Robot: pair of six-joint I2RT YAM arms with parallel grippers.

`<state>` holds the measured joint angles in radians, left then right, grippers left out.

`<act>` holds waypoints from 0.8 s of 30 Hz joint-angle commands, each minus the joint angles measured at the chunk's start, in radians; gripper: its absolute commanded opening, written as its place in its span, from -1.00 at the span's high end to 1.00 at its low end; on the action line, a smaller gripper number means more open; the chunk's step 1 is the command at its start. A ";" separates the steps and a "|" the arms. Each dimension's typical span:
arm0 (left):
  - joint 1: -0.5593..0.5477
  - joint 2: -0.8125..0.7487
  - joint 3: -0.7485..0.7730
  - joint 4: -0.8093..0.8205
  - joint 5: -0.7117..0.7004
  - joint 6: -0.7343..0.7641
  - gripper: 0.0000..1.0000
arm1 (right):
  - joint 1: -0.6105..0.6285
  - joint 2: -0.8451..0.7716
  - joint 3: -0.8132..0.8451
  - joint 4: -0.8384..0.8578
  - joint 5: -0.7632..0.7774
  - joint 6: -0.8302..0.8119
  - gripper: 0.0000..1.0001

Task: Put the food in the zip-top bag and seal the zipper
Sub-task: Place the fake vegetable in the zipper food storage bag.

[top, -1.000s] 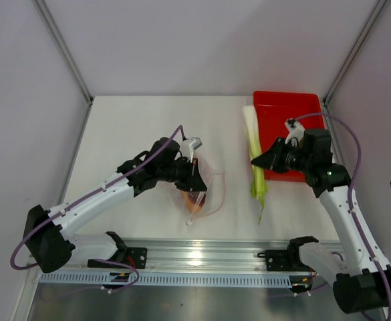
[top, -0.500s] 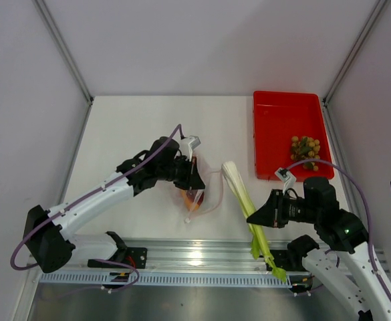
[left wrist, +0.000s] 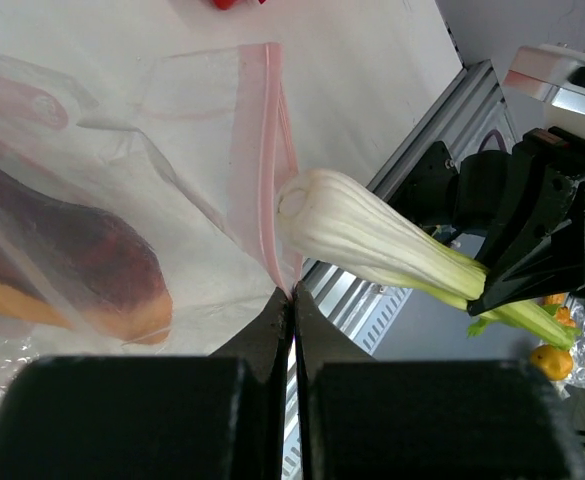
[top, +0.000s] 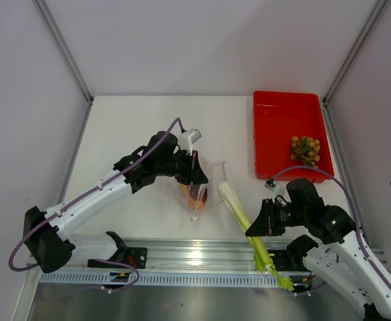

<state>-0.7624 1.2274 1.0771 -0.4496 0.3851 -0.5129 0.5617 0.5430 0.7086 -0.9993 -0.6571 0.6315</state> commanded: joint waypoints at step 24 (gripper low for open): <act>-0.032 -0.034 -0.068 0.124 0.097 0.001 0.99 | 0.178 0.325 0.103 0.416 0.037 0.250 1.00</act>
<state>-0.7773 1.2266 1.0245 -0.3843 0.4534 -0.5148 0.7338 0.8513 0.7296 -0.7052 -0.6167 0.8165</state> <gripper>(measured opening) 0.005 0.123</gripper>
